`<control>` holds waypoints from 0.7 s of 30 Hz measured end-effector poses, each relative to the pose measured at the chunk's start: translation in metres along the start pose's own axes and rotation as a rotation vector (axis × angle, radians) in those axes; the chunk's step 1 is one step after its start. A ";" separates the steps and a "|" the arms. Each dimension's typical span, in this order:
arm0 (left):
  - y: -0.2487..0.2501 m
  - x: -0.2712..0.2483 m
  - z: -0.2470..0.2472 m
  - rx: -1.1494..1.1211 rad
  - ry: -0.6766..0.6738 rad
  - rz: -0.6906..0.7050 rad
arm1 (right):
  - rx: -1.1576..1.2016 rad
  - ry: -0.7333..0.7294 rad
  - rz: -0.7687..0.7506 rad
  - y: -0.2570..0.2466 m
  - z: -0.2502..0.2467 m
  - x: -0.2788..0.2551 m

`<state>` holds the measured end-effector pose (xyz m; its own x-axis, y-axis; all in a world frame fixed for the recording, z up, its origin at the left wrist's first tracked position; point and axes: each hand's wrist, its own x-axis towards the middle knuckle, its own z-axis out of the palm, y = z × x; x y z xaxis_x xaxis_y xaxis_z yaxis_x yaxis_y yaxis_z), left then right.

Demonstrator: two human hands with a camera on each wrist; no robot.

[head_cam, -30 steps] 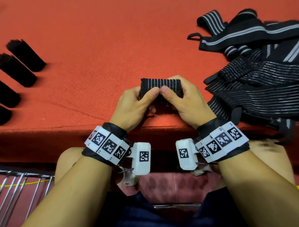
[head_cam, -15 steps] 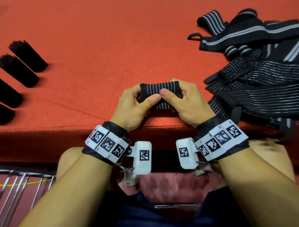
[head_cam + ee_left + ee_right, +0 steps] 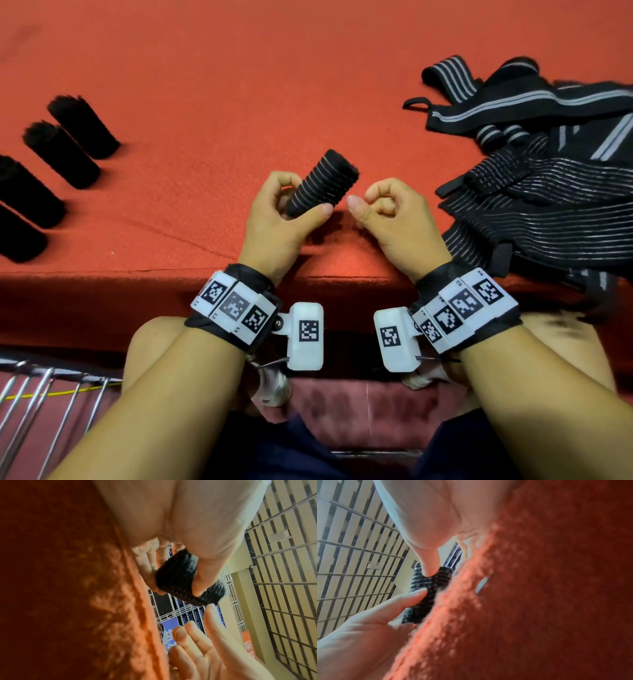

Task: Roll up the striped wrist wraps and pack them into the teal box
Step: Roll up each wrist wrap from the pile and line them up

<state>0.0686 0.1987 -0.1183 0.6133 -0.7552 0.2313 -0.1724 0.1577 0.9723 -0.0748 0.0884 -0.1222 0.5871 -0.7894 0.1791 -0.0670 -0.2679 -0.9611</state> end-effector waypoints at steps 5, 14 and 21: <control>-0.001 -0.003 -0.002 -0.059 0.087 0.024 | -0.028 -0.097 -0.088 -0.016 0.021 -0.005; 0.014 -0.028 -0.072 -0.016 0.289 0.041 | -0.119 -0.251 -0.162 -0.057 0.089 -0.003; 0.013 -0.048 -0.151 0.080 0.504 0.013 | -0.084 -0.393 -0.181 -0.084 0.176 -0.005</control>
<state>0.1534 0.3331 -0.1114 0.9030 -0.3492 0.2502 -0.2293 0.1008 0.9681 0.0704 0.2121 -0.0790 0.8564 -0.4604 0.2336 0.0092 -0.4387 -0.8986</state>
